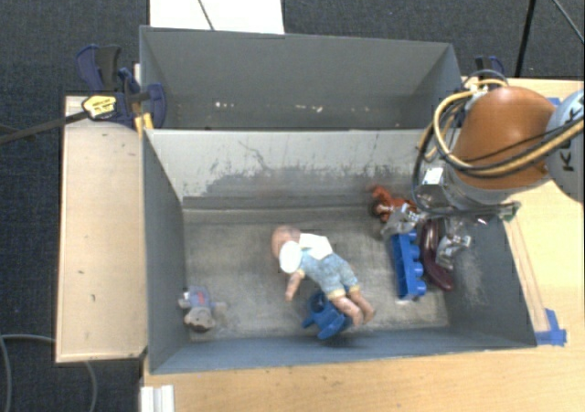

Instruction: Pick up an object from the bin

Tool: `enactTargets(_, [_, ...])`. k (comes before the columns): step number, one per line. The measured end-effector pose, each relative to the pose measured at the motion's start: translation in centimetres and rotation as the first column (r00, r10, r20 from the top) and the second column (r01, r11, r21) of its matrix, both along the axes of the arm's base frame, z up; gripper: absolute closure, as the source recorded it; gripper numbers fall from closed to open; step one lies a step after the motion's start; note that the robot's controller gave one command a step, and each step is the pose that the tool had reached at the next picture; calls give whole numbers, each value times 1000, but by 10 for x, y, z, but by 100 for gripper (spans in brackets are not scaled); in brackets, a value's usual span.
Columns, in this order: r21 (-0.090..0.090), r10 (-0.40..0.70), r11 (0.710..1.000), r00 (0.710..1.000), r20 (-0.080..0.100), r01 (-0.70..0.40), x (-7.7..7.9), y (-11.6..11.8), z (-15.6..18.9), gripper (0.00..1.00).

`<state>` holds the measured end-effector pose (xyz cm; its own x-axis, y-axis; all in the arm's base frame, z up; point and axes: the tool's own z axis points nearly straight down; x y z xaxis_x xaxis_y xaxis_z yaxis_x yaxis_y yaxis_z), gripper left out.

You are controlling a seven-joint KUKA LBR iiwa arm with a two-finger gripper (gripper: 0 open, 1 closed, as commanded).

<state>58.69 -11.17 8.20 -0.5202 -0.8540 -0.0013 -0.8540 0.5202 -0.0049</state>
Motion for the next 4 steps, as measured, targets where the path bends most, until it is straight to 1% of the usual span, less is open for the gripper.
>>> enactTargets(1, [-1,1,1000,1000,16,-1,4,-1,8,100])
enactTargets(3, [0,-1,1000,1000,14,1,3,0,11,100])
enactTargets(4, [4,-1,1000,1000,-3,1,-2,1,27,100])
